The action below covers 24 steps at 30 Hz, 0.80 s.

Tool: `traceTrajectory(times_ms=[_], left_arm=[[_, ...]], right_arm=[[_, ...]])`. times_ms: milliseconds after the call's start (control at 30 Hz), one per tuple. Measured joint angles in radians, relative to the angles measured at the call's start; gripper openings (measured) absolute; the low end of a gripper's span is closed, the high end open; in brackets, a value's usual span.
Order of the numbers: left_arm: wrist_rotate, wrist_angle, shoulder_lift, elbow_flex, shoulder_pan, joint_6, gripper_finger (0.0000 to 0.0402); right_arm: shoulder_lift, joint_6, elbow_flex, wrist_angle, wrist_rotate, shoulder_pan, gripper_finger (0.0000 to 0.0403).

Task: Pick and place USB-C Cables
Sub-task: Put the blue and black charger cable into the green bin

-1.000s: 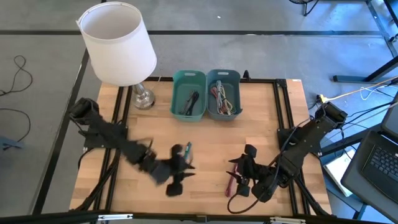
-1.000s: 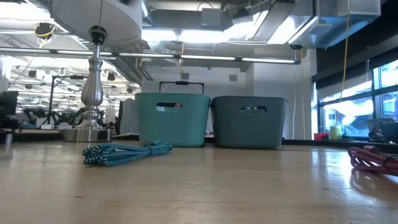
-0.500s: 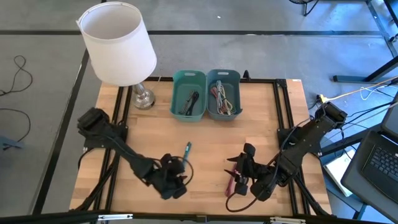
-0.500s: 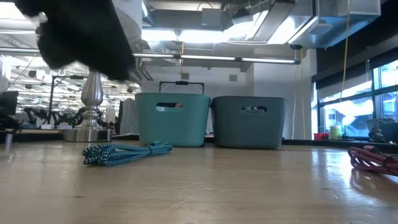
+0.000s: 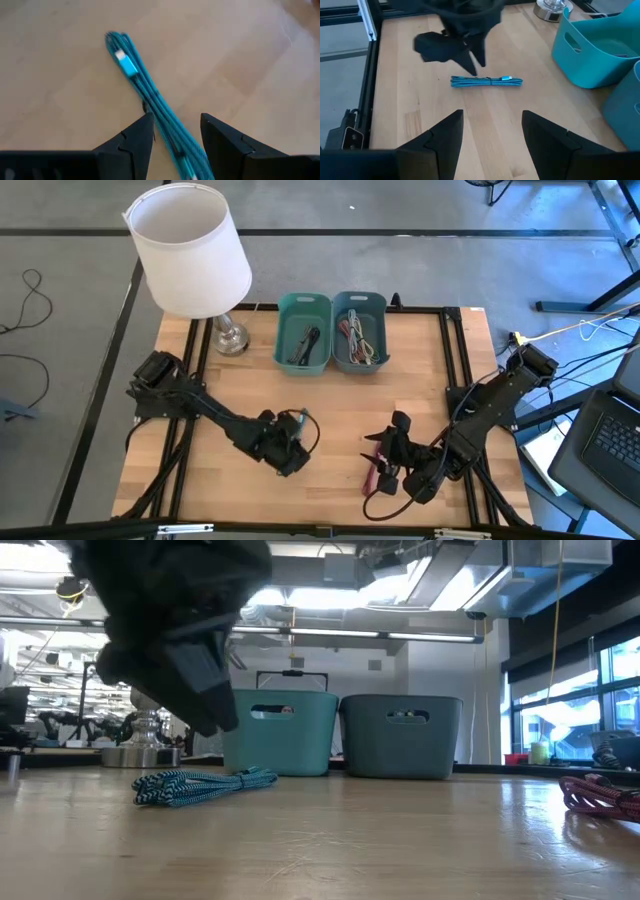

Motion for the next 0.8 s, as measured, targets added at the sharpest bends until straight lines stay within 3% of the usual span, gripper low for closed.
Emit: traceTrajectory(times_ms=[200,600,800], left_arm=[[0.016,-0.003,0.000,0.000,0.056,-0.008,0.0158],[0.169,0.003,0.091,0.000,0.114,-0.043,0.0177],[0.127,-0.004,0.137,0.005,0.118,-0.041,0.0172]], right_arm=[[0.000,0.000,0.000,0.001,0.000,0.000,0.0205],[0.000,0.000,0.000,0.005,-0.023,0.000,0.0205],[0.000,-0.002,0.000,0.007,-0.023,0.000,0.0205]])
